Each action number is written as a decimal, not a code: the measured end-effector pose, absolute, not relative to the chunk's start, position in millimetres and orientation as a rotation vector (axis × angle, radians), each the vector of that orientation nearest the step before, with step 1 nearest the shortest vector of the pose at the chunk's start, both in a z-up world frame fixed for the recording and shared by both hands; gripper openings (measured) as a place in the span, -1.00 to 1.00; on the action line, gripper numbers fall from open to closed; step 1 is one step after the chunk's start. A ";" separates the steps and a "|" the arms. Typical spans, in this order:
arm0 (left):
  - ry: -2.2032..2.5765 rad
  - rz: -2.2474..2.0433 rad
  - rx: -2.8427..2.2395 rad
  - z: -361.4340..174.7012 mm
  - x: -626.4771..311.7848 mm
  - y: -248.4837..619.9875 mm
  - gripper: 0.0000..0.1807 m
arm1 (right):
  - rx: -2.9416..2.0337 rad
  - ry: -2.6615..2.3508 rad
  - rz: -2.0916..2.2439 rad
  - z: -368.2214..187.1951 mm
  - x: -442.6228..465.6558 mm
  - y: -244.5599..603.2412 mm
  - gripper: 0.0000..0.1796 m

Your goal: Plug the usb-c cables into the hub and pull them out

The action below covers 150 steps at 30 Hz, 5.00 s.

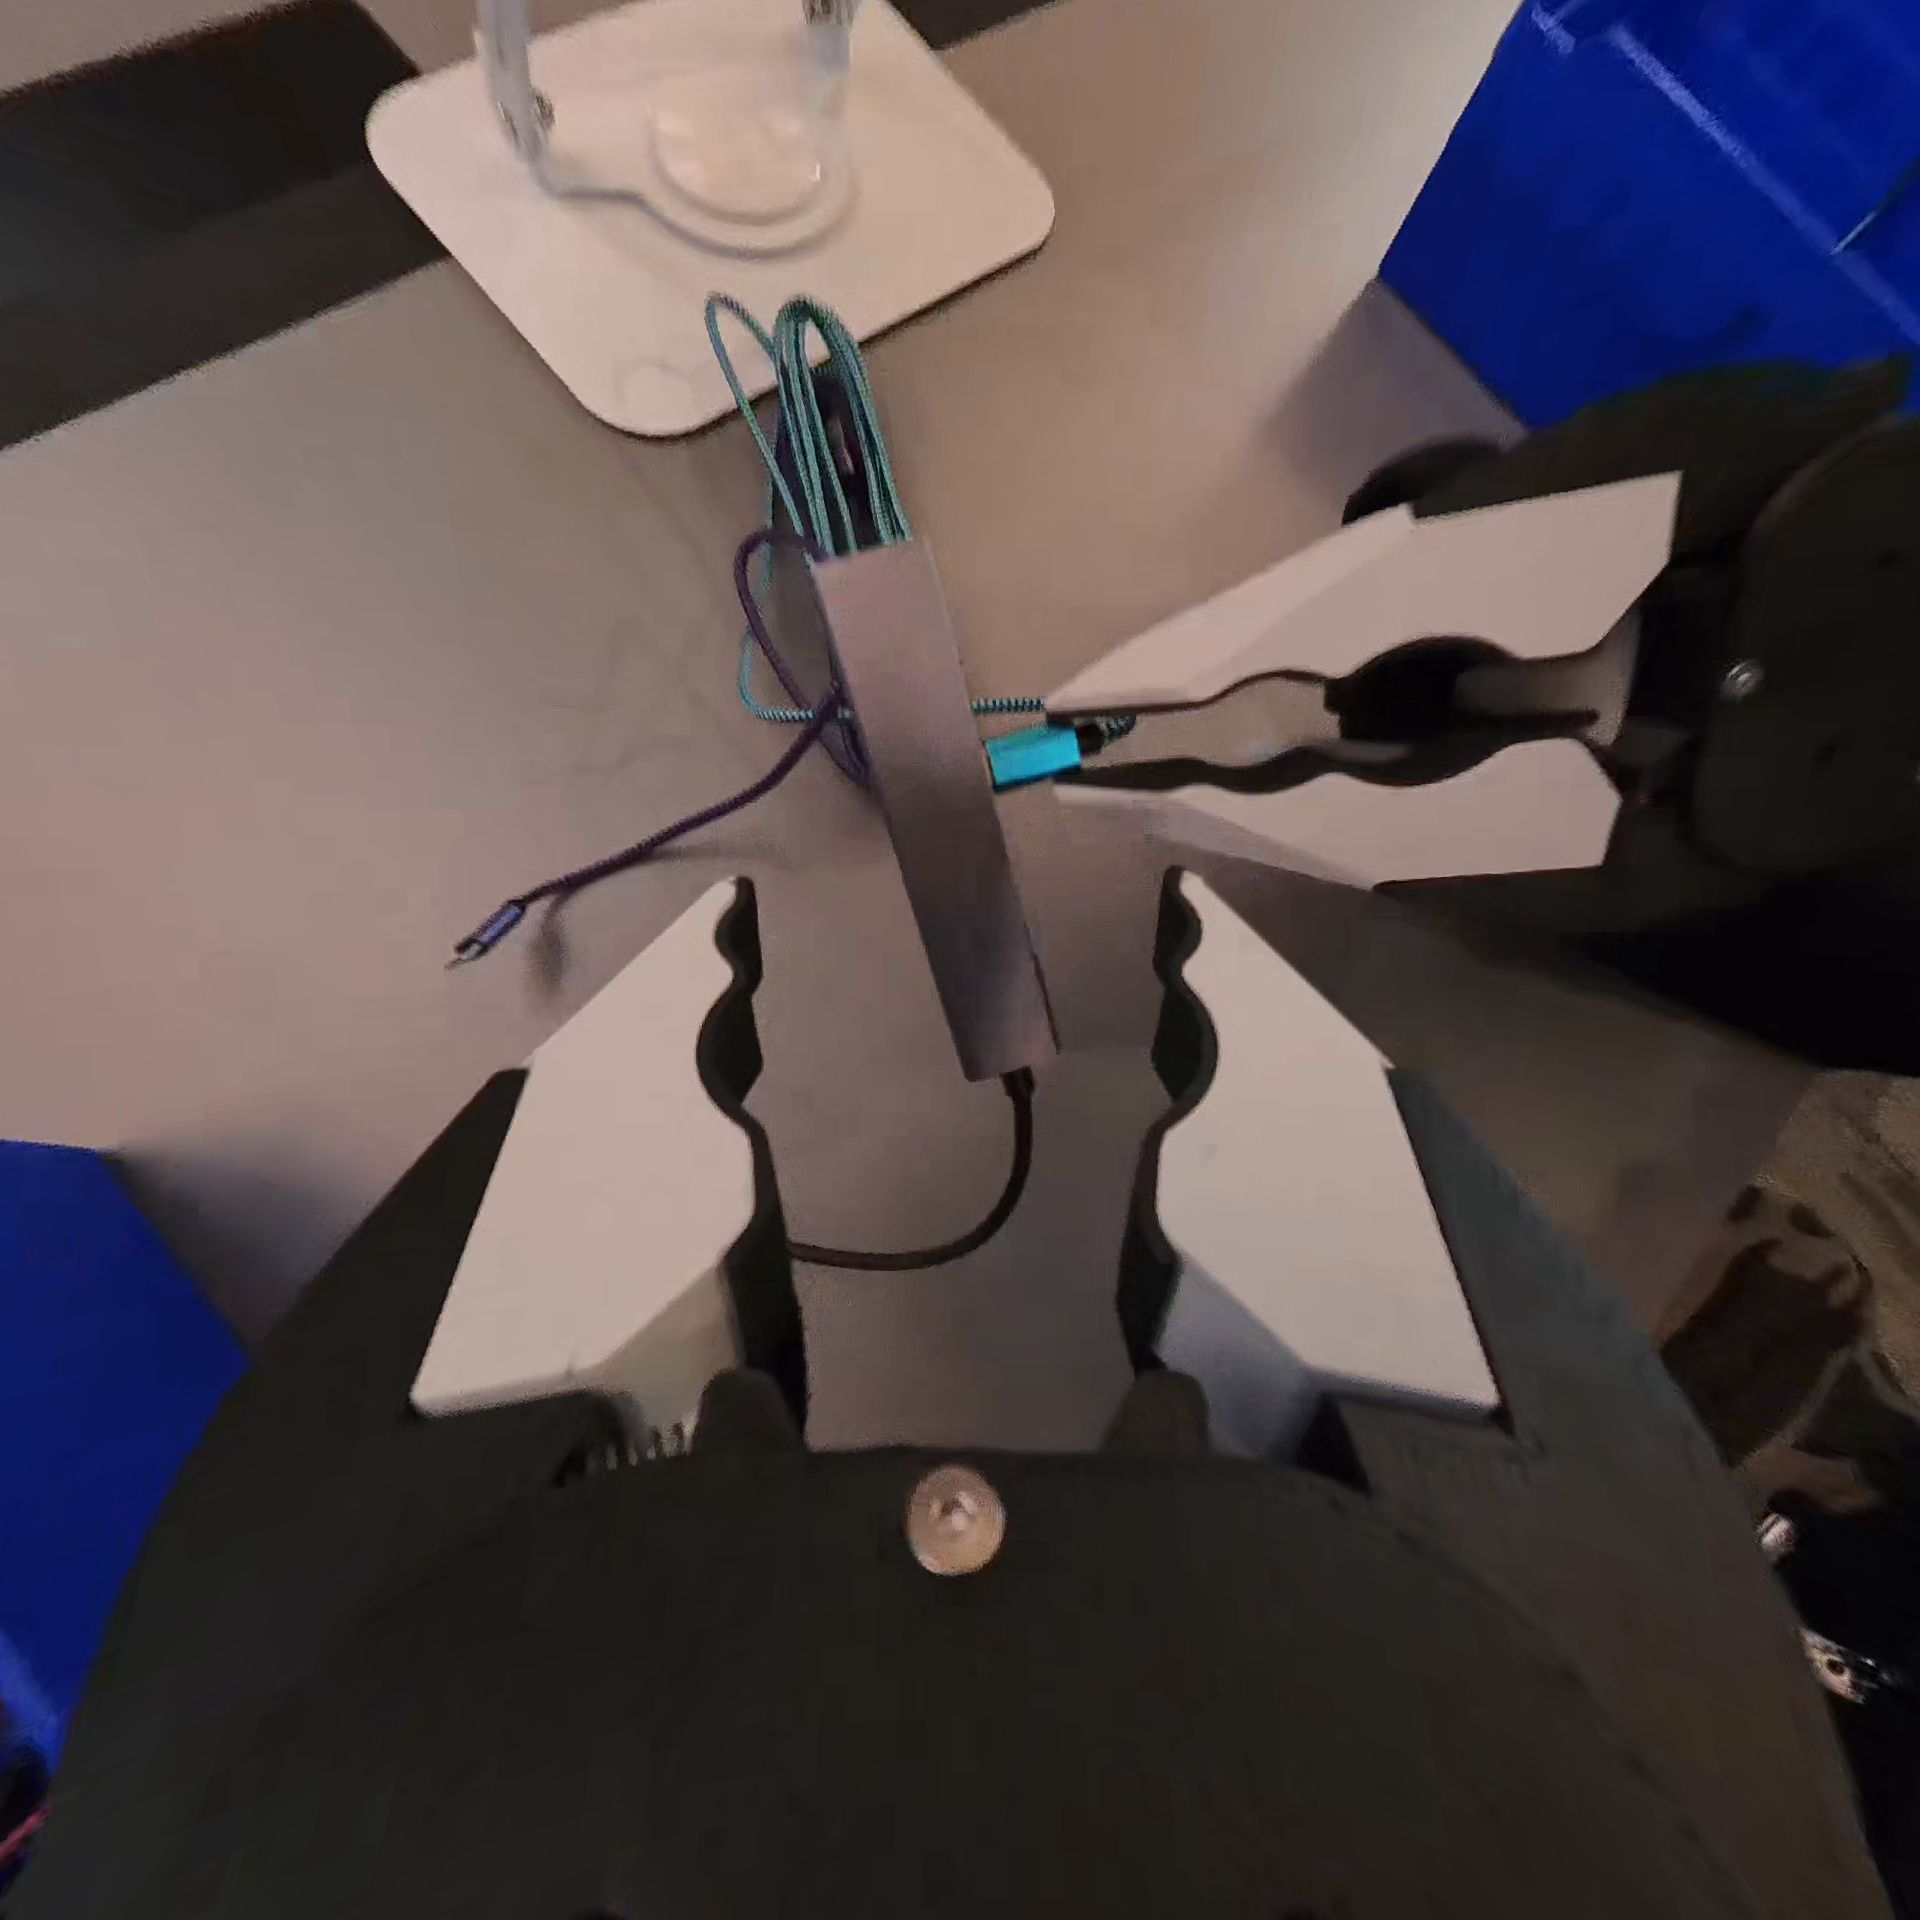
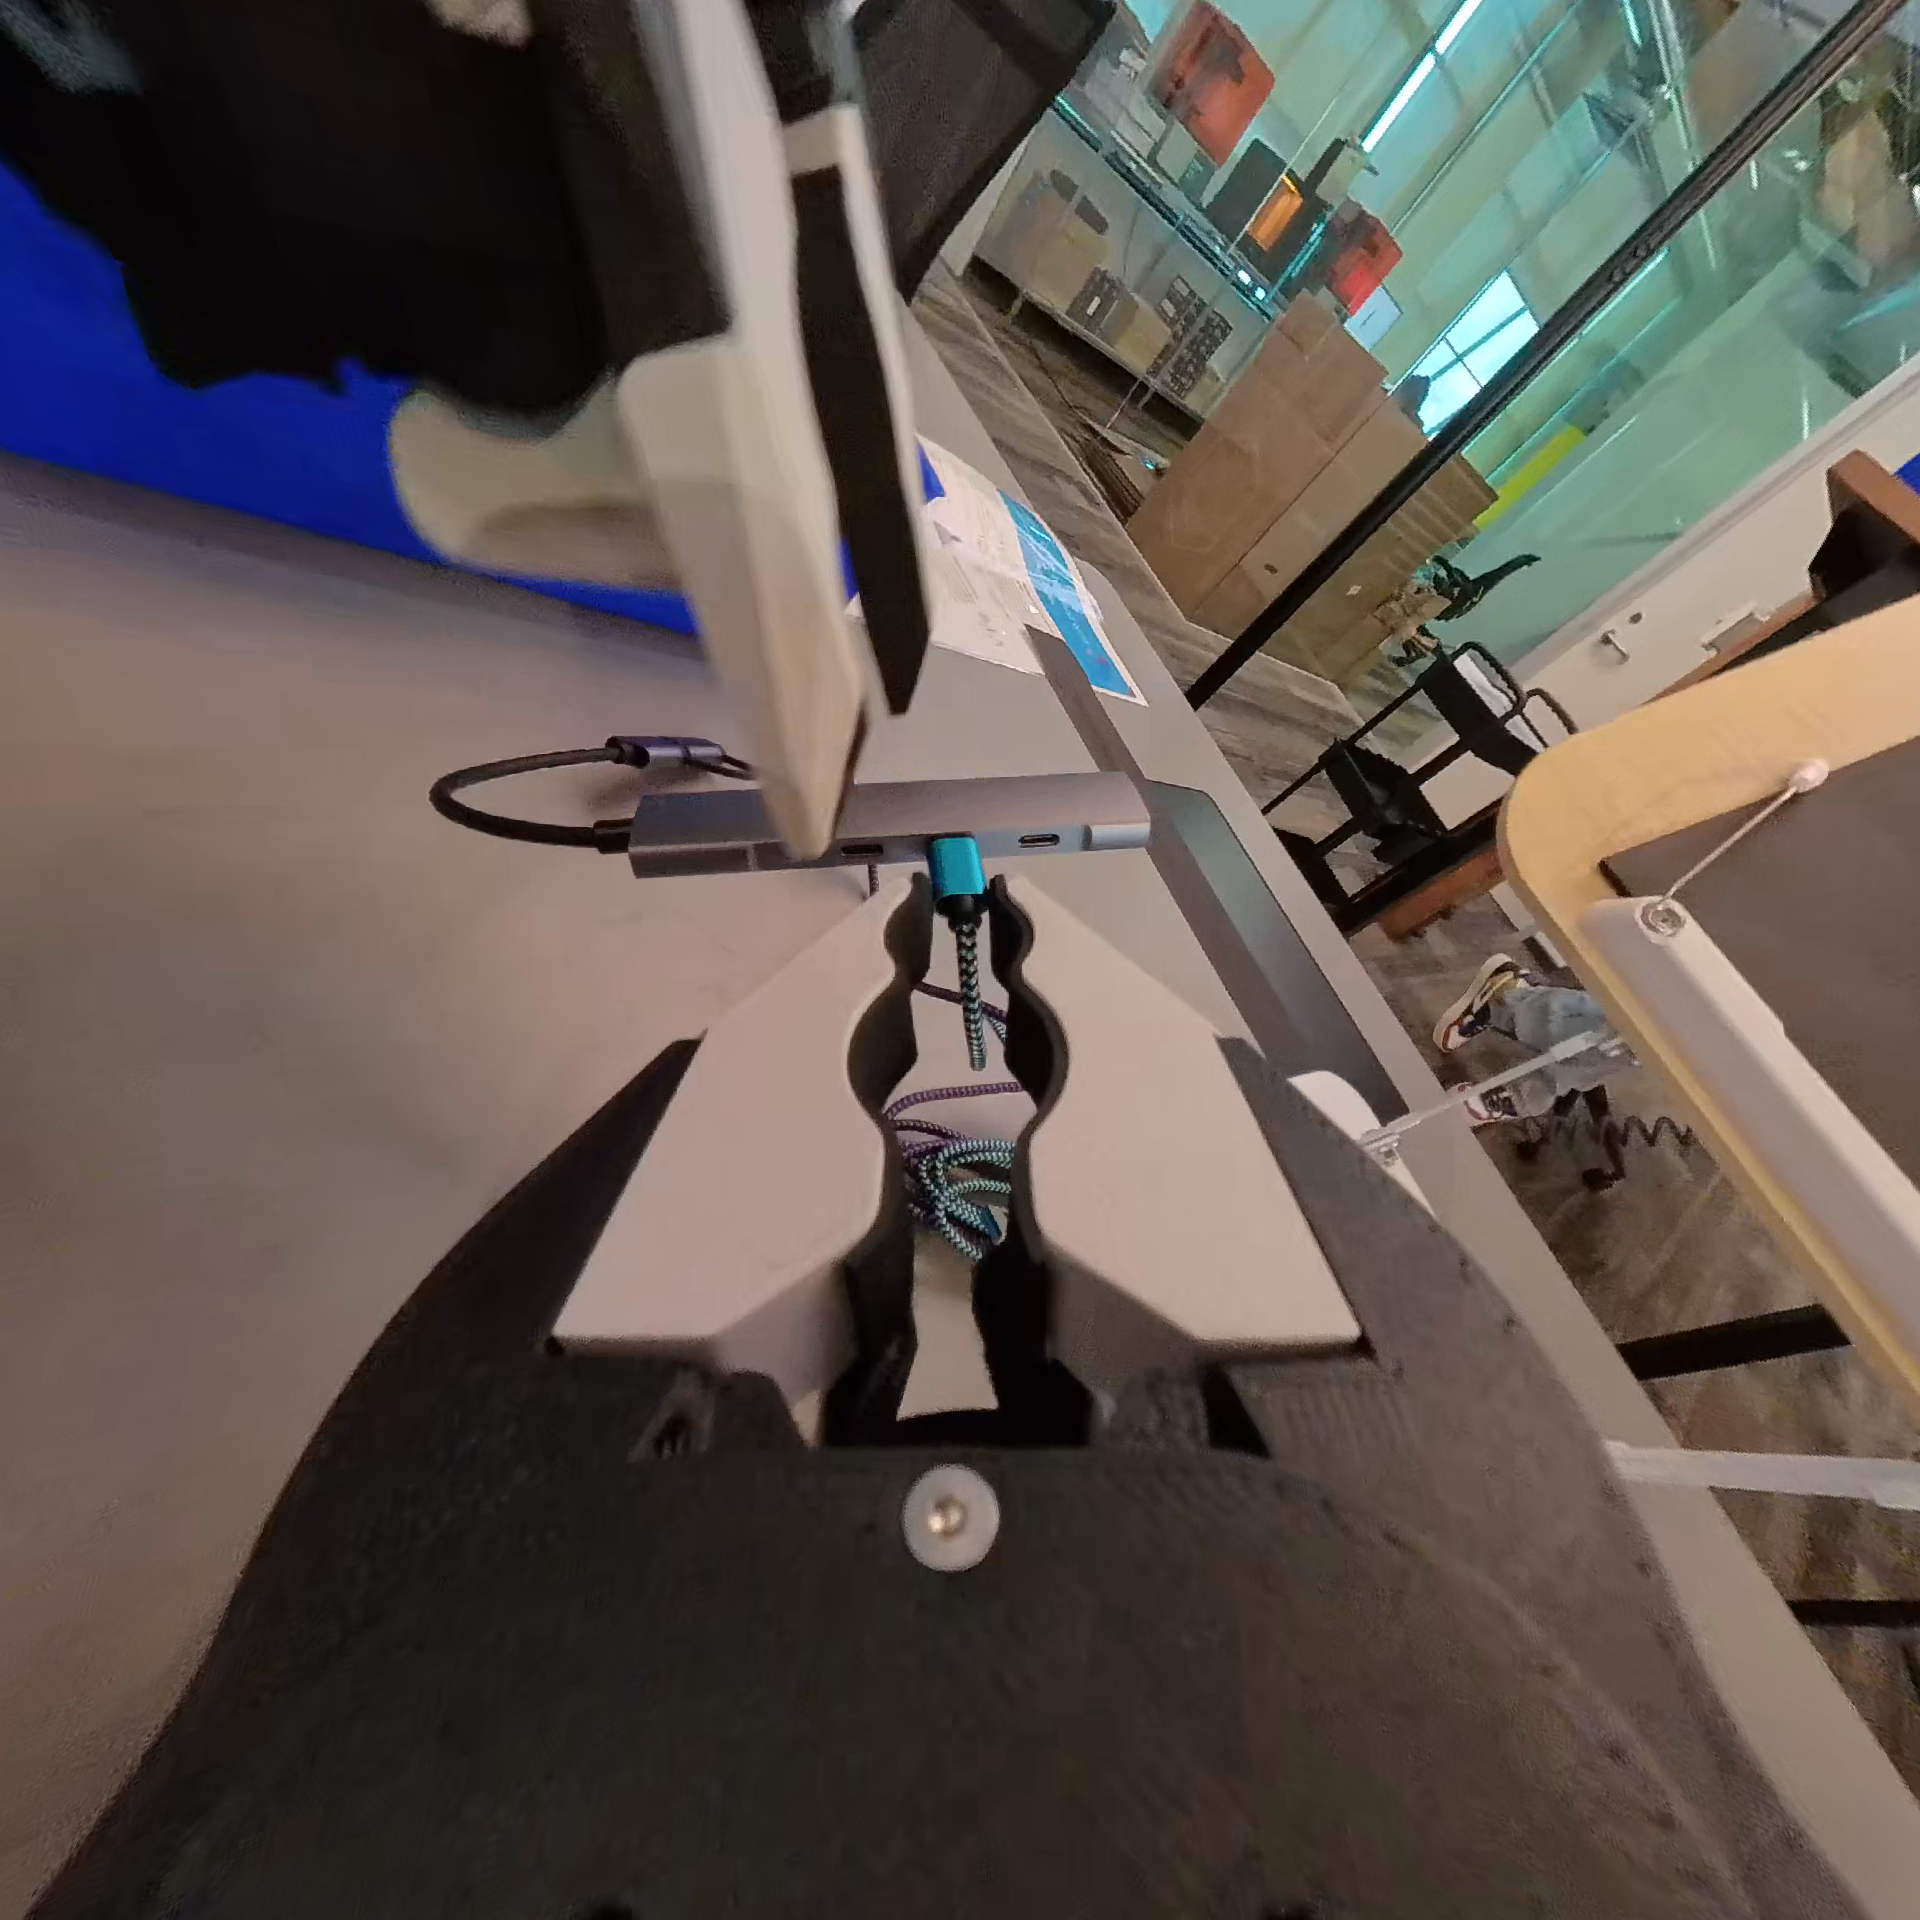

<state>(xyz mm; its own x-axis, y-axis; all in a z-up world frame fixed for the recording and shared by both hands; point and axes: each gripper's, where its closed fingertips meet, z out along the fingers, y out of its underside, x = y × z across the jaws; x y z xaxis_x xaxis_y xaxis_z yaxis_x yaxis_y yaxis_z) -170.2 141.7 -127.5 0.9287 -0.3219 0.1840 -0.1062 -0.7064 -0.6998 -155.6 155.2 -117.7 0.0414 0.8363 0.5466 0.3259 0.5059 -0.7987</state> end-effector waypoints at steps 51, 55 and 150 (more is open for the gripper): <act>0.208 -1.176 -2.249 -150.4 -132.7 139.6 -0.81 | -1.020 -1.540 0.607 -117.9 -157.6 146.6 -0.90; 0.213 -1.186 -2.245 -150.8 -132.2 139.8 -0.82 | -1.006 -1.545 0.582 -117.9 -157.4 146.3 -0.90; 0.114 -0.769 -2.175 -161.6 -138.8 179.5 -0.79 | -1.252 -1.485 0.429 -121.0 -150.7 166.6 -0.91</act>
<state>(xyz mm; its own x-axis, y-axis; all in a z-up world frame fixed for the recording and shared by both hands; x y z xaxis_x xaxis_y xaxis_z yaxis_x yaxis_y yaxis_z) -138.8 179.5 -161.6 0.8104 -0.3240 0.4881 0.1683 -0.6693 -0.7237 -150.7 166.6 -121.0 0.1505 0.8579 0.4912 0.4633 0.3777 -0.8017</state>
